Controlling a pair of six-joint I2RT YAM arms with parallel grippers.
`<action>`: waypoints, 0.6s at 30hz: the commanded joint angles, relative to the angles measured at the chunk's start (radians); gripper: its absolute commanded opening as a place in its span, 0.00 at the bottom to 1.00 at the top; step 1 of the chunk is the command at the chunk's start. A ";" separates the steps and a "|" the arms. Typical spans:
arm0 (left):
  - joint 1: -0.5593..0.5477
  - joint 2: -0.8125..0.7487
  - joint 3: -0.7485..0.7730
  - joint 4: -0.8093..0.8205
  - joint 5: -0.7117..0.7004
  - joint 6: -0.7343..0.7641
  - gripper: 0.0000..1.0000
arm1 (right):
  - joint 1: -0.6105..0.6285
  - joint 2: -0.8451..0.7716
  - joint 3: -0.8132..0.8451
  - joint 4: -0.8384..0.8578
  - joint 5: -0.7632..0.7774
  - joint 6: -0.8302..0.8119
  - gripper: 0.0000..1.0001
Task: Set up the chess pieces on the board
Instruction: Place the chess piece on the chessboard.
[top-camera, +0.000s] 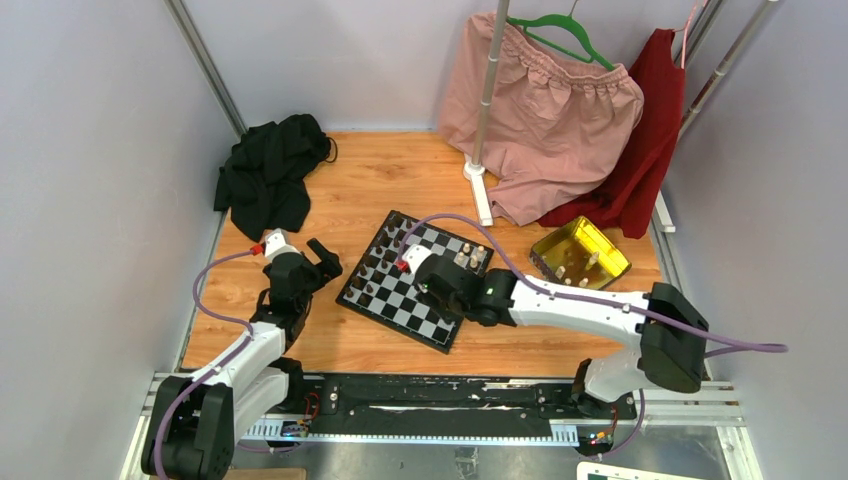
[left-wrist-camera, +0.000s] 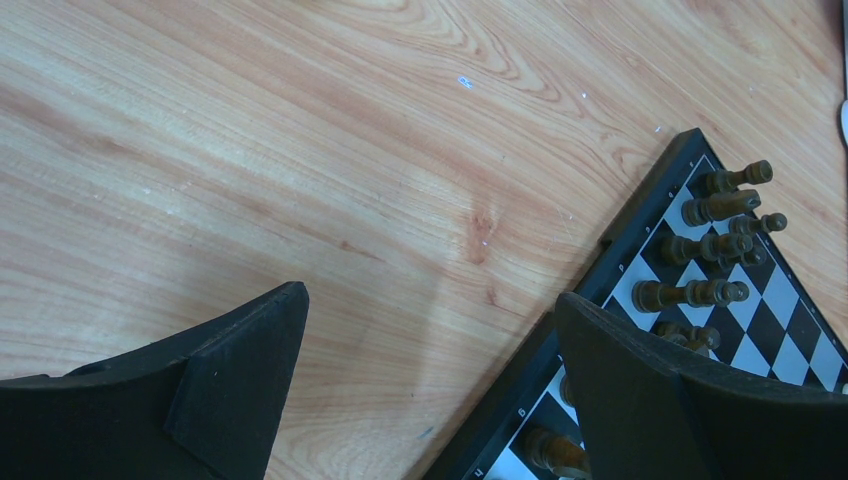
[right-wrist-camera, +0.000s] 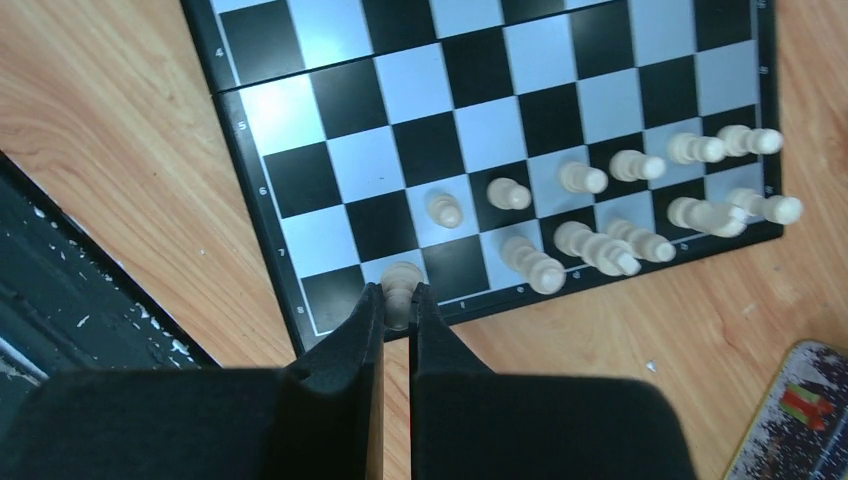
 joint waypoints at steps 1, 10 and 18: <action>-0.008 -0.011 0.000 0.027 -0.013 0.011 1.00 | 0.049 0.042 0.014 0.033 0.008 -0.004 0.00; -0.008 -0.014 -0.002 0.027 -0.013 0.010 1.00 | 0.059 0.133 0.024 0.062 0.001 0.004 0.00; -0.008 -0.015 -0.003 0.027 -0.013 0.011 1.00 | 0.048 0.194 0.038 0.070 0.016 0.001 0.00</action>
